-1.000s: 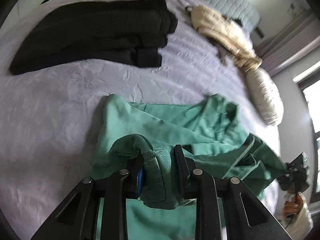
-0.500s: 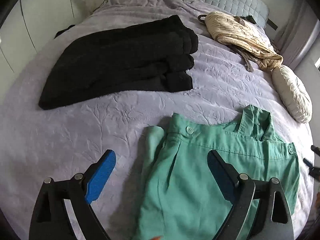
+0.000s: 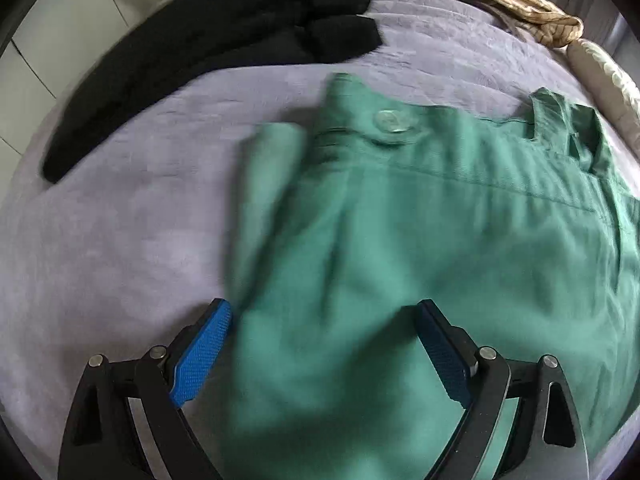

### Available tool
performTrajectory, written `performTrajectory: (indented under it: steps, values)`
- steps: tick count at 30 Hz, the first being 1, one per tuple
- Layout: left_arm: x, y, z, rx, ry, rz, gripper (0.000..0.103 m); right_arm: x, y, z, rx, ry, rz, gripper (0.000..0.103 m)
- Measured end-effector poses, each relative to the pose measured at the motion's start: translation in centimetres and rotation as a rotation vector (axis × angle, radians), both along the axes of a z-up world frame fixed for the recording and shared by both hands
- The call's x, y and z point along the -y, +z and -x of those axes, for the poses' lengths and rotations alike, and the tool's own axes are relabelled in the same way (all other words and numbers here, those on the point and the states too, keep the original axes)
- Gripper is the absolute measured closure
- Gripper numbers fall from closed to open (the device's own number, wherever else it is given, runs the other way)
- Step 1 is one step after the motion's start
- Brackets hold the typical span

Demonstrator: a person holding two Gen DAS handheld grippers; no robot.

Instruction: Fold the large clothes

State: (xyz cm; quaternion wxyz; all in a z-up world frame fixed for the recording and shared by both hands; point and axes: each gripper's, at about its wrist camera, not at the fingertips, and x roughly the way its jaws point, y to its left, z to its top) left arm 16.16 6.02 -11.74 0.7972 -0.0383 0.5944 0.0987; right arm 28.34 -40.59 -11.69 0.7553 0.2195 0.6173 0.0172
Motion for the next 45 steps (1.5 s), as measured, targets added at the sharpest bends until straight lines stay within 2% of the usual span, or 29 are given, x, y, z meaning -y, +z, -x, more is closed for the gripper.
performTrajectory:
  steps: [3, 6, 7, 8, 10, 12, 14, 16, 17, 18, 19, 20, 21, 22, 24, 25, 28, 30, 33, 35, 38, 42, 45]
  values:
    - [-2.3, 1.7, 1.7, -0.008, 0.009, 0.007, 0.010, 1.7, 1.4, 0.7, -0.003, -0.025, 0.022, 0.103]
    - [-4.6, 3.5, 4.4, -0.001, 0.028, 0.098, 0.010, 2.4, 3.4, 2.9, 0.011, -0.035, -0.062, 0.095]
    - [-5.2, 3.9, 5.4, -0.003, 0.031, 0.141, 0.010, 2.1, 4.2, 4.0, 0.025, -0.035, -0.104, 0.082]
    - [-5.4, 4.0, 6.2, -0.007, 0.029, 0.171, 0.010, 1.6, 4.9, 5.4, 0.039, -0.032, -0.143, 0.053]
    - [-5.5, 4.0, 7.8, -0.022, 0.013, 0.224, 0.010, 0.1, 5.7, 7.9, 0.058, -0.020, -0.215, 0.025]
    - [-4.9, 3.5, 9.0, -0.044, -0.011, 0.262, 0.010, -1.5, 4.9, 11.2, 0.000, -0.011, -0.324, 0.025]
    - [-4.1, 2.7, 9.6, -0.064, -0.022, 0.287, 0.010, -2.6, 3.0, 14.0, -0.079, -0.053, -0.390, 0.025]
    - [-3.5, 1.8, 9.8, -0.075, -0.022, 0.326, 0.010, -2.5, 1.3, 16.4, -0.142, -0.122, -0.421, 0.025]
    - [-3.3, 1.6, 10.0, -0.071, -0.020, 0.342, 0.015, -2.3, 0.6, 17.3, -0.158, -0.163, -0.417, 0.025]
    - [-3.2, 1.2, 9.9, -0.069, -0.014, 0.365, 0.036, -1.9, 0.2, 18.0, -0.161, -0.206, -0.405, 0.025]
    - [-3.2, 0.7, 9.9, -0.081, -0.004, 0.393, 0.048, -1.0, 0.1, 18.5, -0.141, -0.269, -0.384, 0.025]
    - [-3.2, 0.3, 9.8, -0.086, 0.009, 0.392, 0.067, -0.1, 0.0, 18.9, -0.110, -0.324, -0.369, 0.025]
    - [-3.4, 0.2, 9.7, -0.084, 0.020, 0.394, 0.081, 1.1, 0.0, 18.9, -0.068, -0.396, -0.358, 0.025]
    - [-3.6, 0.2, 9.7, -0.078, 0.024, 0.414, 0.083, 1.8, -0.3, 18.8, -0.051, -0.435, -0.351, 0.028]
    - [-4.0, 0.9, 10.2, -0.054, 0.017, 0.431, 0.091, 3.0, -0.6, 18.1, -0.051, -0.487, -0.340, 0.082]
    - [-4.1, 1.4, 10.7, -0.042, 0.003, 0.426, 0.091, 3.3, -0.7, 17.6, -0.067, -0.487, -0.342, 0.100]
    - [-4.1, 2.0, 12.3, -0.029, -0.022, 0.393, 0.094, 2.1, 0.8, 16.9, -0.060, -0.376, -0.242, 0.100]
    - [-4.2, 0.6, 13.0, -0.062, -0.016, 0.383, 0.098, 1.8, 0.4, 16.9, -0.078, -0.340, -0.183, 0.100]
    - [-3.9, -1.8, 13.9, -0.106, -0.010, 0.374, 0.098, 2.2, -2.3, 17.5, -0.125, -0.347, -0.194, 0.100]
    - [-3.9, -2.0, 14.5, -0.090, -0.005, 0.375, 0.098, 2.1, -2.5, 17.3, -0.120, -0.338, -0.198, 0.100]
    - [-4.8, -1.0, 15.0, -0.081, 0.018, 0.388, 0.098, 2.2, -1.7, 17.5, -0.123, -0.318, -0.203, 0.100]
    - [-4.3, 2.2, 14.6, -0.062, -0.035, 0.303, 0.098, 3.0, 0.6, 19.2, -0.135, -0.303, -0.186, 0.096]
    - [-4.3, 4.8, 14.6, -0.015, -0.039, 0.283, 0.098, 2.7, 2.9, 20.3, -0.093, -0.287, -0.179, 0.096]
